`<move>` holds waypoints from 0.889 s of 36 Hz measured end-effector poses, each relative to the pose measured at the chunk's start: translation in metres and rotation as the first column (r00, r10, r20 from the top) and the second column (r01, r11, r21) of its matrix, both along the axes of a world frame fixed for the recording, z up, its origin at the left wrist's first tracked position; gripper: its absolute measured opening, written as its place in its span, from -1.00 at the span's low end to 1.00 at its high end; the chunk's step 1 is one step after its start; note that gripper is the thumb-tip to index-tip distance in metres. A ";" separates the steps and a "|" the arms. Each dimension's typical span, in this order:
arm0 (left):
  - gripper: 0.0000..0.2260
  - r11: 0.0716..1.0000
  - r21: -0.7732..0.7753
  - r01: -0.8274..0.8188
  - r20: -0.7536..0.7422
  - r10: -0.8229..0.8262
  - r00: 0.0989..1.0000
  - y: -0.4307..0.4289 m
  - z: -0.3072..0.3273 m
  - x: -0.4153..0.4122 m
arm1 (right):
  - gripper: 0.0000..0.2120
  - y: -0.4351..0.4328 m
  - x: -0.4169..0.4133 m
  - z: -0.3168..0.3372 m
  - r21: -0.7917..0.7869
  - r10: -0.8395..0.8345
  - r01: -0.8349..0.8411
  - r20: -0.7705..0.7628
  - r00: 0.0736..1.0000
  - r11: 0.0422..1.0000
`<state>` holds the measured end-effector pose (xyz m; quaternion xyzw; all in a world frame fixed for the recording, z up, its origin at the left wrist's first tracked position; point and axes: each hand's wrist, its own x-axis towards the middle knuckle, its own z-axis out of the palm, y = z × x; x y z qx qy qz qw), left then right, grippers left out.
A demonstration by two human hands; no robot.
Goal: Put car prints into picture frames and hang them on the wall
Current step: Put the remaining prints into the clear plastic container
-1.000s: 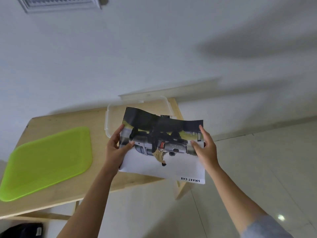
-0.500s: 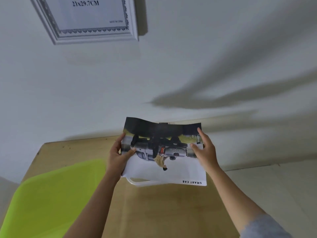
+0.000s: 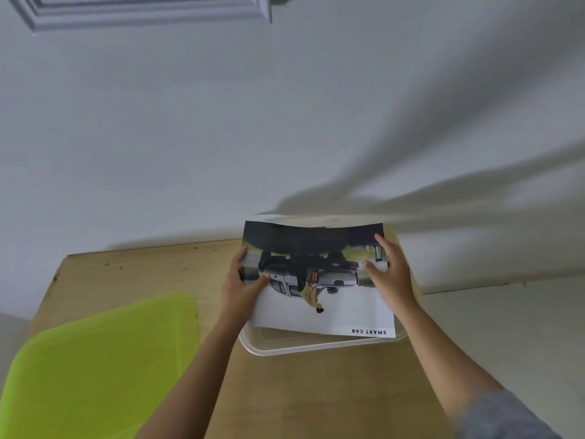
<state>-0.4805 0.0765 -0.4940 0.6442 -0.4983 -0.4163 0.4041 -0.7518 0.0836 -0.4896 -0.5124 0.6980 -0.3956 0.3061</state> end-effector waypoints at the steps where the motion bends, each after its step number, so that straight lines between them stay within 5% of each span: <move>1: -0.40 1.000 0.001 0.002 0.031 -0.002 1.000 0.000 0.000 -0.001 | -0.45 0.000 -0.001 0.000 0.002 0.004 -0.004 -0.007 1.000 1.000; 8: -0.37 0.996 0.044 0.076 0.269 -0.085 0.959 0.006 -0.004 -0.019 | -0.43 -0.002 -0.019 0.002 0.039 -0.002 0.003 -0.011 1.000 0.999; 32: -0.55 0.983 0.182 0.017 0.497 -0.107 0.861 0.030 -0.015 -0.037 | -0.39 -0.003 -0.028 -0.002 0.100 0.159 -0.149 -0.105 0.982 0.984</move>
